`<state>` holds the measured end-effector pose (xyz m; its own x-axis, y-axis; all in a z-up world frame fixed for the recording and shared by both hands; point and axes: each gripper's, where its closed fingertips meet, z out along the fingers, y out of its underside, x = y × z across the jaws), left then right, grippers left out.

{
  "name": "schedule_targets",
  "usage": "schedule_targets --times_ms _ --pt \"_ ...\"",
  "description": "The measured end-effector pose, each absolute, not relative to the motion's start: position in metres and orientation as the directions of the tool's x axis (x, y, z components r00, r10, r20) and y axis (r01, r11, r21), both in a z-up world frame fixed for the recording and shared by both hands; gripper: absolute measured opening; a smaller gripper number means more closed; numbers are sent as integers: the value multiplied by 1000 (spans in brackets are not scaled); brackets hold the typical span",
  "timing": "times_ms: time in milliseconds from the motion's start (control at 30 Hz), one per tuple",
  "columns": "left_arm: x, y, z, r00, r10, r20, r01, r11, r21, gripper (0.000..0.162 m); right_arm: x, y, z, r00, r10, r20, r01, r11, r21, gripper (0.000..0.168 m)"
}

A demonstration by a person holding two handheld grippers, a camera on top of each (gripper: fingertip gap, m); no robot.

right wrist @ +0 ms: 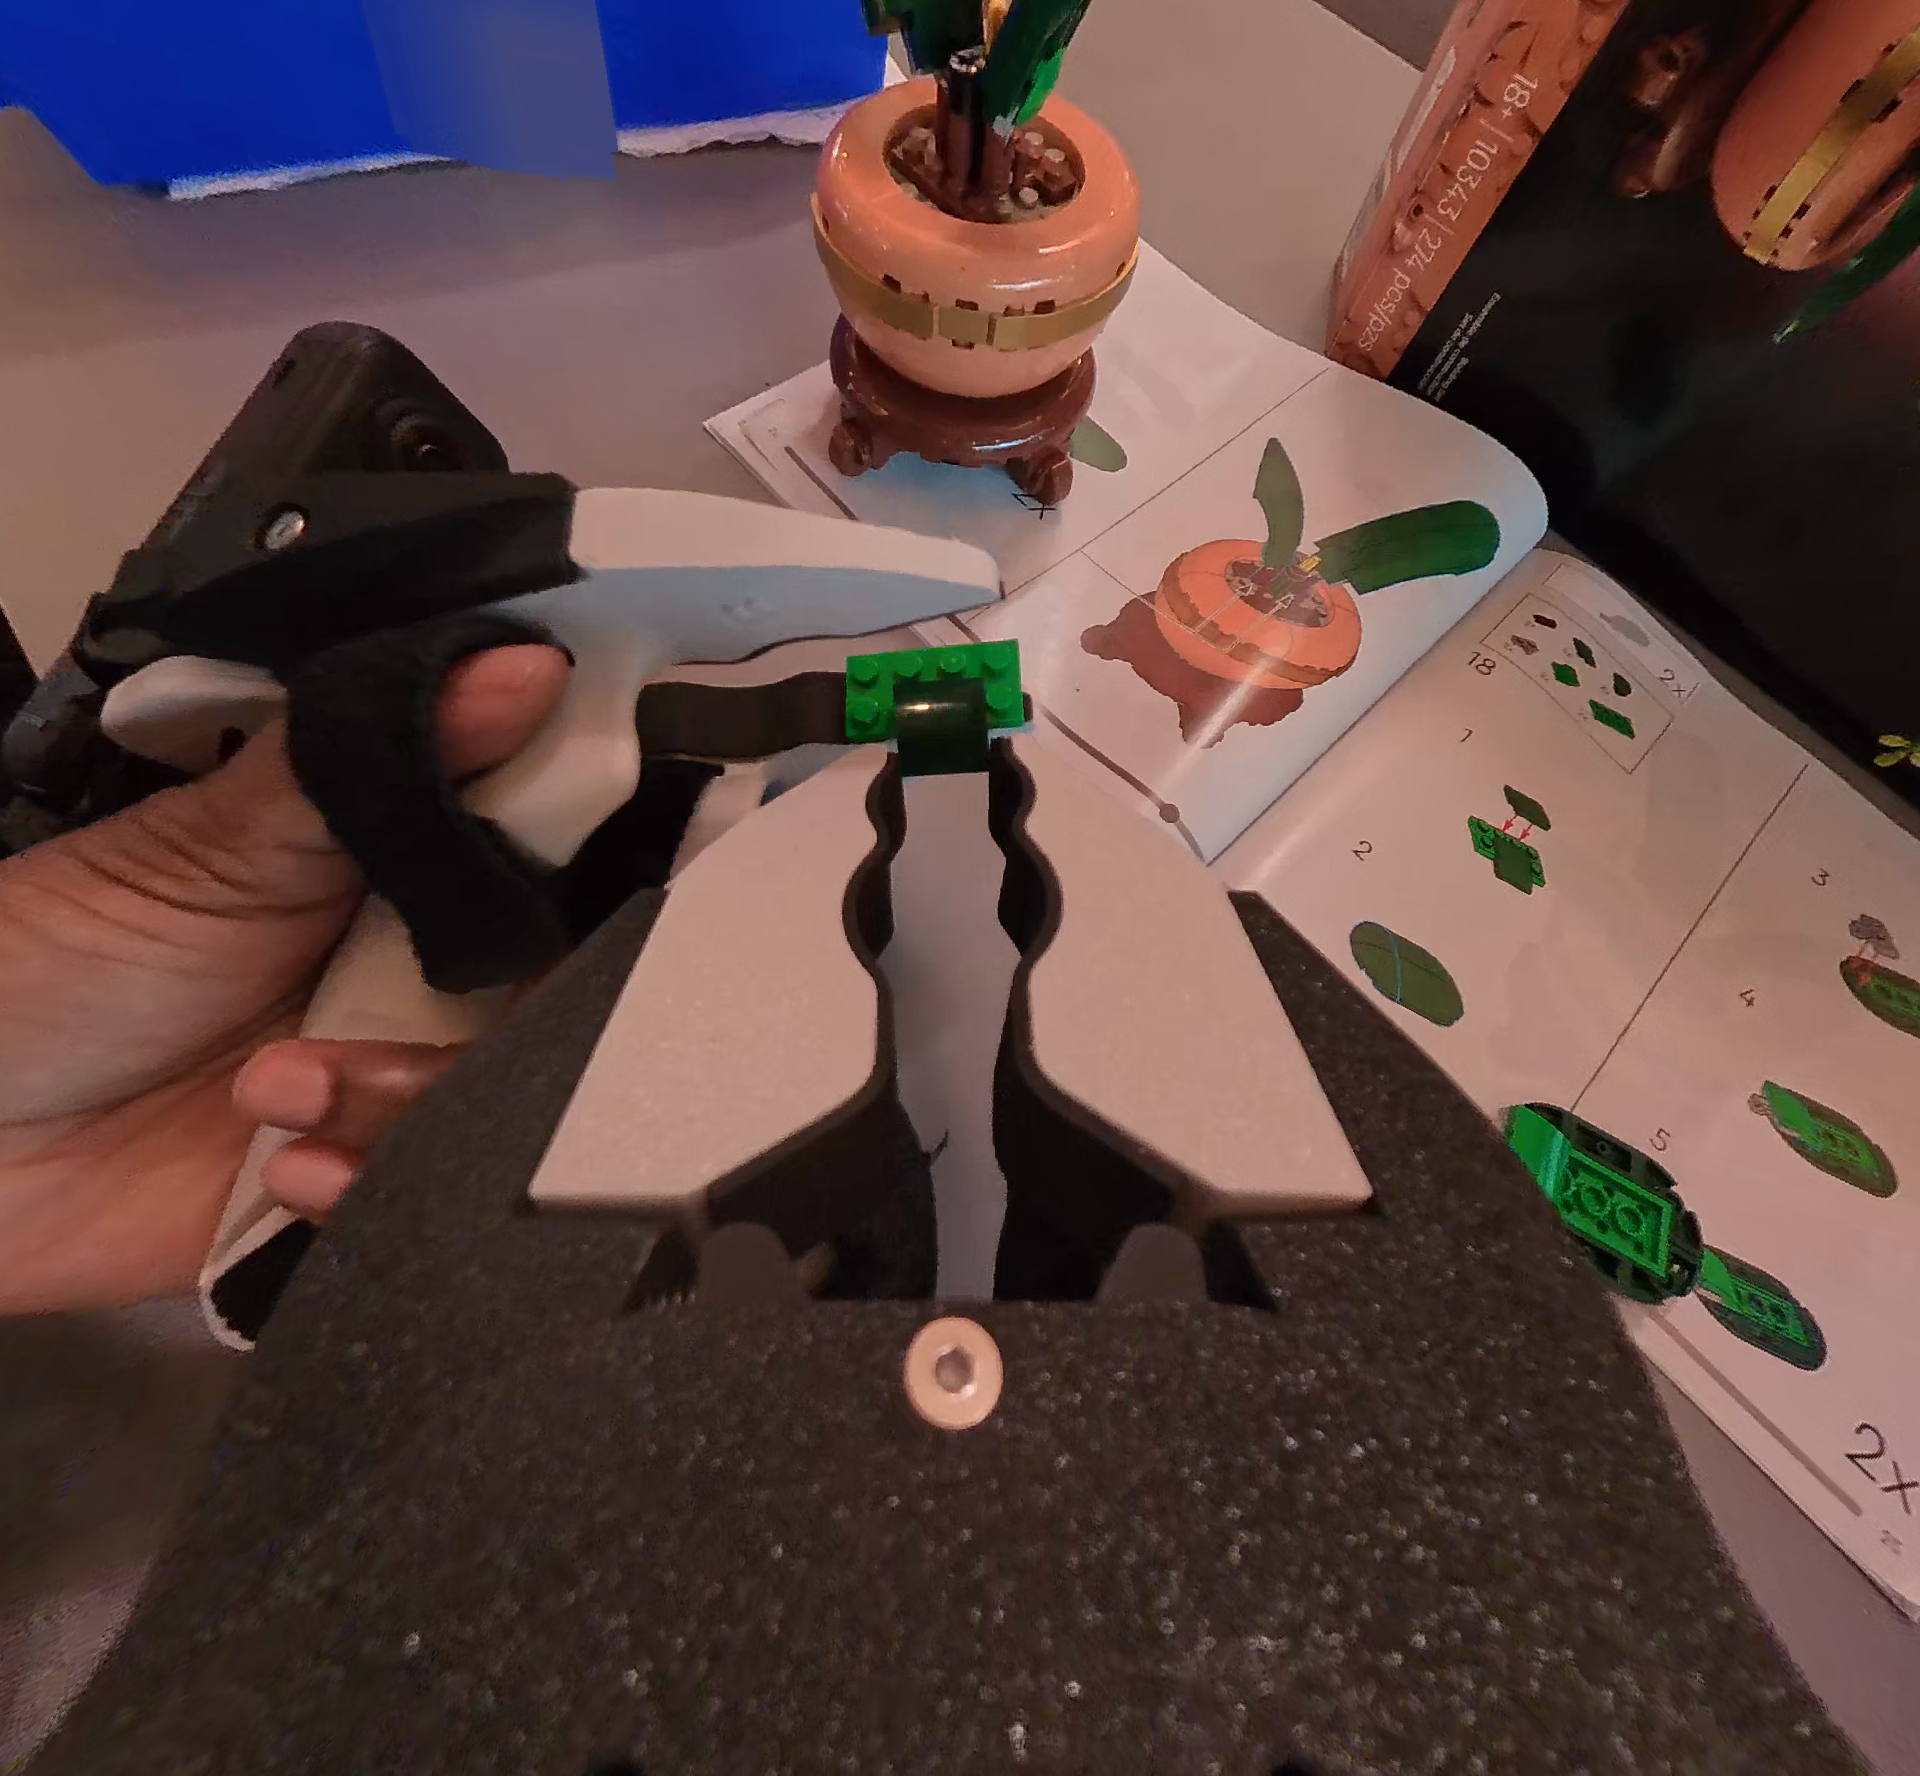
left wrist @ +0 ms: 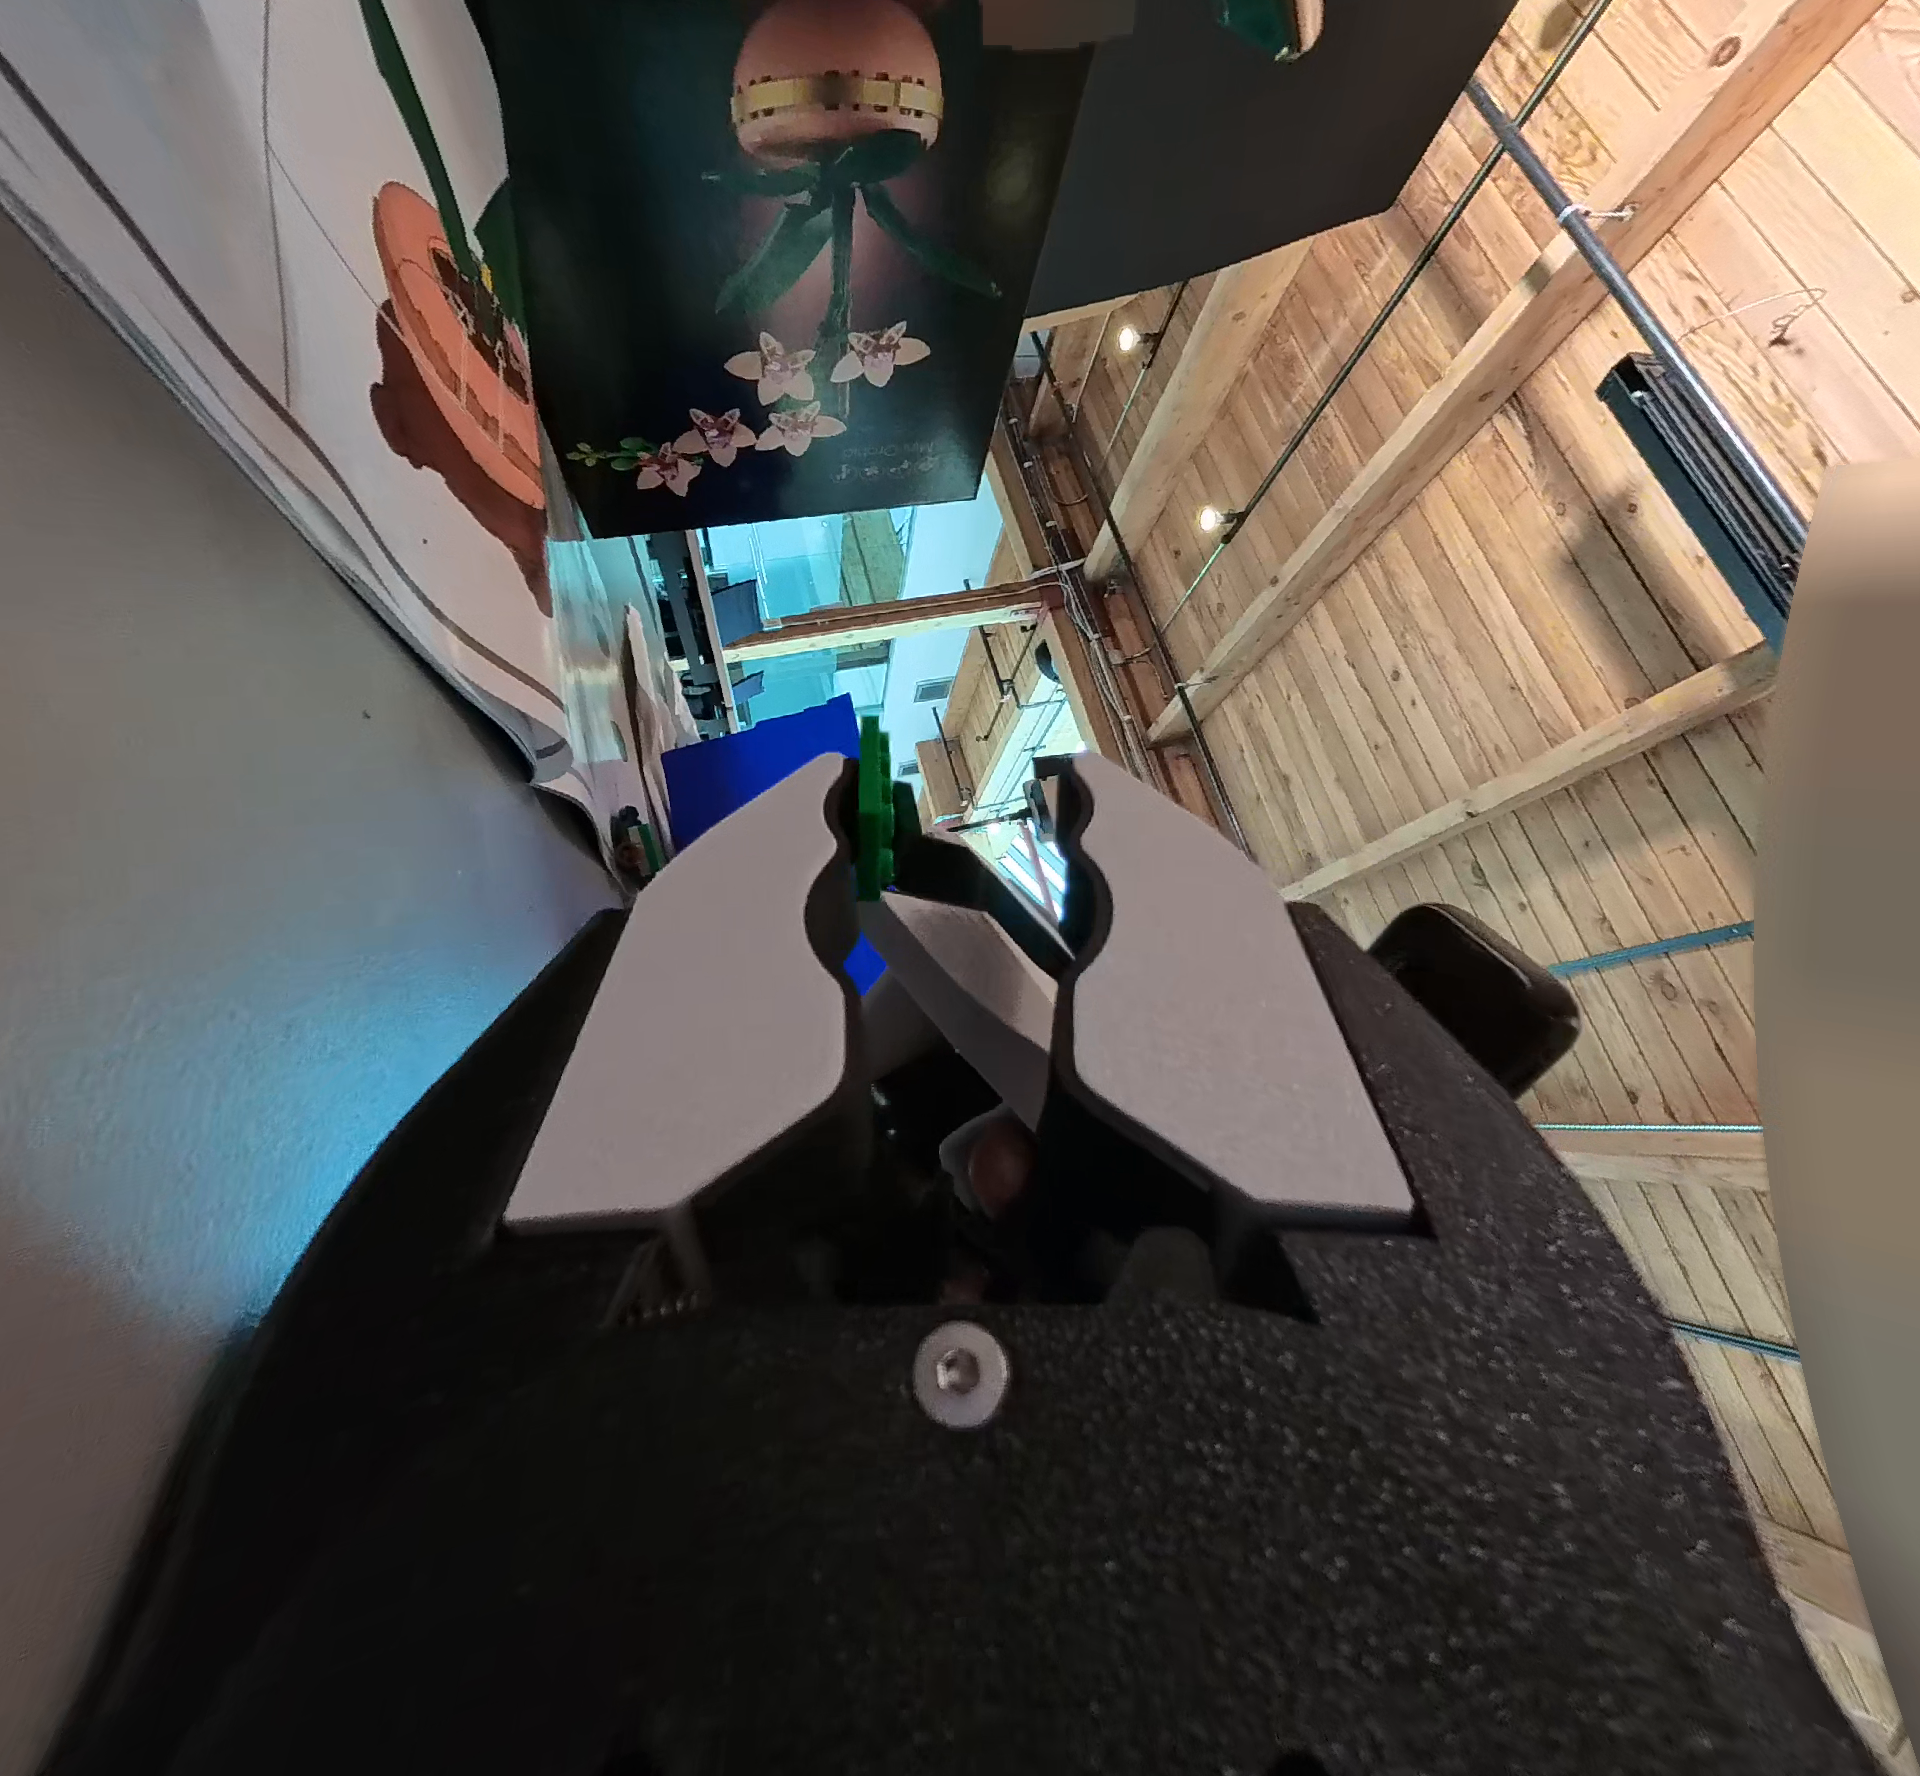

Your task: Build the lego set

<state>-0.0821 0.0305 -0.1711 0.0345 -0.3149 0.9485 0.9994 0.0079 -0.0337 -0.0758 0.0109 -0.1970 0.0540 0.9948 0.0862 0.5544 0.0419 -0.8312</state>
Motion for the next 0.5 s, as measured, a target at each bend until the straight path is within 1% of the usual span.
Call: schedule_targets --times_ms 133,267,500 --pt "-82 32 -174 40 -291 956 999 1 -41 24 -75 11 -195 53 994 98 553 53 -832 16" --pt "-82 34 -179 44 -250 967 999 -2 -46 9 -75 10 -194 53 993 106 554 59 -831 16" --pt "-83 34 -179 45 -250 967 999 0 -47 8 -75 10 -192 55 992 112 553 64 -831 16"
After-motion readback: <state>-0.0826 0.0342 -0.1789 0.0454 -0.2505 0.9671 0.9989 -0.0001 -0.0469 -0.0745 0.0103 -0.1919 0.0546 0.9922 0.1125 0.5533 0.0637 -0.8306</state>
